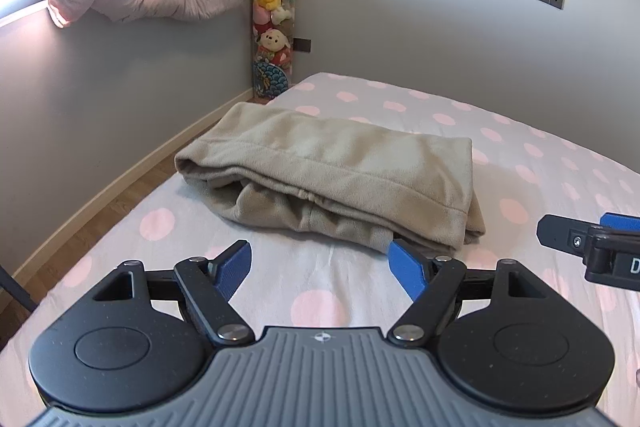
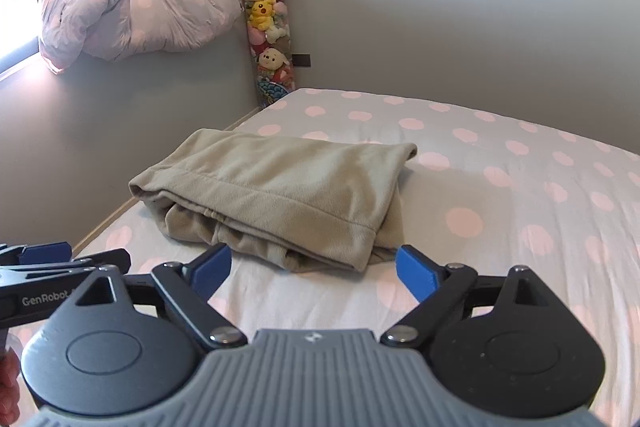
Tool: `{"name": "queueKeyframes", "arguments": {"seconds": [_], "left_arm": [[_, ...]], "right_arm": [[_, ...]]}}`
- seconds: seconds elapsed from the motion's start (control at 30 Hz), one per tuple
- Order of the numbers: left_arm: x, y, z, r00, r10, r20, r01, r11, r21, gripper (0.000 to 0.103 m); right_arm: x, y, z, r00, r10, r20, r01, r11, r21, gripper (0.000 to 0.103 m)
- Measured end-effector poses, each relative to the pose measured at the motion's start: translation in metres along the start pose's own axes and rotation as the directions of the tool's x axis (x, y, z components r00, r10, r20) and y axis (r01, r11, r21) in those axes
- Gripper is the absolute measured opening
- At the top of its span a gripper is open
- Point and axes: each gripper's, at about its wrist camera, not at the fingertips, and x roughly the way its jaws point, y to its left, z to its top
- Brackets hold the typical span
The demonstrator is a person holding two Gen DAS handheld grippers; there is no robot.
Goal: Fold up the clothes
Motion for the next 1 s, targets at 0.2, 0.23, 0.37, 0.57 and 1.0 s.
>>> {"name": "queueKeyframes", "arguments": {"seconds": [0.2,0.23,0.37,0.57,1.0], "left_arm": [[-0.022,-0.007,-0.025,1.000,-0.006,-0.003,0.006,1.000,-0.006,0.075],[-0.027,-0.007,-0.029,1.000,-0.006,-0.005,0.006,1.000,-0.004,0.075],[-0.047,-0.007,-0.044,1.000,0.012,-0.013,-0.012,1.000,0.008,0.075],[-0.077,-0.007,-0.060,1.000,0.031,0.006,-0.031,0.999,0.017,0.075],[-0.116,-0.017,-0.074,0.997,0.053,0.048,-0.054,0.998,0.028,0.074]], "right_arm": [[-0.030,0.007,-0.028,1.000,-0.017,0.000,0.017,0.998,0.055,0.092],[-0.036,0.009,-0.032,1.000,-0.016,0.001,0.016,0.998,0.060,0.092],[-0.058,0.019,-0.047,1.000,-0.024,0.005,0.024,0.998,0.053,0.094],[-0.091,0.031,-0.062,0.999,-0.033,0.014,0.032,0.998,0.049,0.096],[-0.129,0.045,-0.083,0.999,-0.024,0.022,0.024,1.000,0.000,0.097]]}}
